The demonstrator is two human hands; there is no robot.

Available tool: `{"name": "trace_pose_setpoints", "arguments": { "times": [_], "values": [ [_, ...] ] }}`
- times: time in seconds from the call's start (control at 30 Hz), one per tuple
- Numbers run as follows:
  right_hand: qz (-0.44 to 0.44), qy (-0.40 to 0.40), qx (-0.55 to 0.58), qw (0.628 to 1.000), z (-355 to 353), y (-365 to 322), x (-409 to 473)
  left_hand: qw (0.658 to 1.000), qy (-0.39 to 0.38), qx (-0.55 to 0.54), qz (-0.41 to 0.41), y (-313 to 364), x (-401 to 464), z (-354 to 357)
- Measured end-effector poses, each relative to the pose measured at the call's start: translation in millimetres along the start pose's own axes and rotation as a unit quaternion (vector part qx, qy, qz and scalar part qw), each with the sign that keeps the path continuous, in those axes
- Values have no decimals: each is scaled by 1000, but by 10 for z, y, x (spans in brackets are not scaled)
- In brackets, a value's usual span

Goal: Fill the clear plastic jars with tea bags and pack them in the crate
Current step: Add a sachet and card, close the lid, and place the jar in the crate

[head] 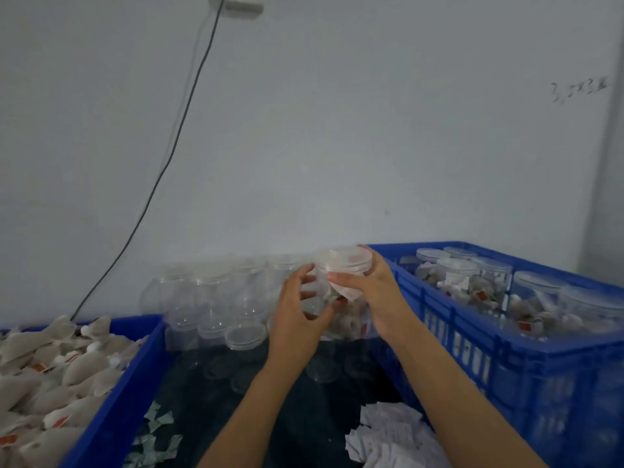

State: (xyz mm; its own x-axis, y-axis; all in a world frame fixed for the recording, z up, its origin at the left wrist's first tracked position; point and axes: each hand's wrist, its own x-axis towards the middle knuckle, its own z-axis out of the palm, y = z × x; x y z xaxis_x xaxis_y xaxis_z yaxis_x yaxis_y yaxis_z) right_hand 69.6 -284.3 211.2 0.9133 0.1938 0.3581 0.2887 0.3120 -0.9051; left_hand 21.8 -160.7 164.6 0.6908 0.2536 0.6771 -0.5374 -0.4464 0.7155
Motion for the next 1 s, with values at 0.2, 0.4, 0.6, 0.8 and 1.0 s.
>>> {"name": "trace_pose_setpoints", "arguments": {
  "times": [0.2, 0.4, 0.6, 0.8, 1.0],
  "values": [
    [-20, 45, -17, 999, -270, -409, 356, 1000, -15, -24, 7, 242, 447, 445],
    [-19, 80, -49, 995, -662, -735, 626, 997, -44, -61, 6, 360, 785, 984],
    [-38, 151, -119, 981, -1236, -924, 741, 986, -127, -102, -22, 480, 984, 1675],
    [73, 189, -285, 937, -1866, -832, 873, 963, -260, -8, -62, 414, 1004, 2183],
    [193, 127, -549, 803, -2116, -561, 926, 921, -356, 117, -109, 430, 1180, 2523]
  ]
}}
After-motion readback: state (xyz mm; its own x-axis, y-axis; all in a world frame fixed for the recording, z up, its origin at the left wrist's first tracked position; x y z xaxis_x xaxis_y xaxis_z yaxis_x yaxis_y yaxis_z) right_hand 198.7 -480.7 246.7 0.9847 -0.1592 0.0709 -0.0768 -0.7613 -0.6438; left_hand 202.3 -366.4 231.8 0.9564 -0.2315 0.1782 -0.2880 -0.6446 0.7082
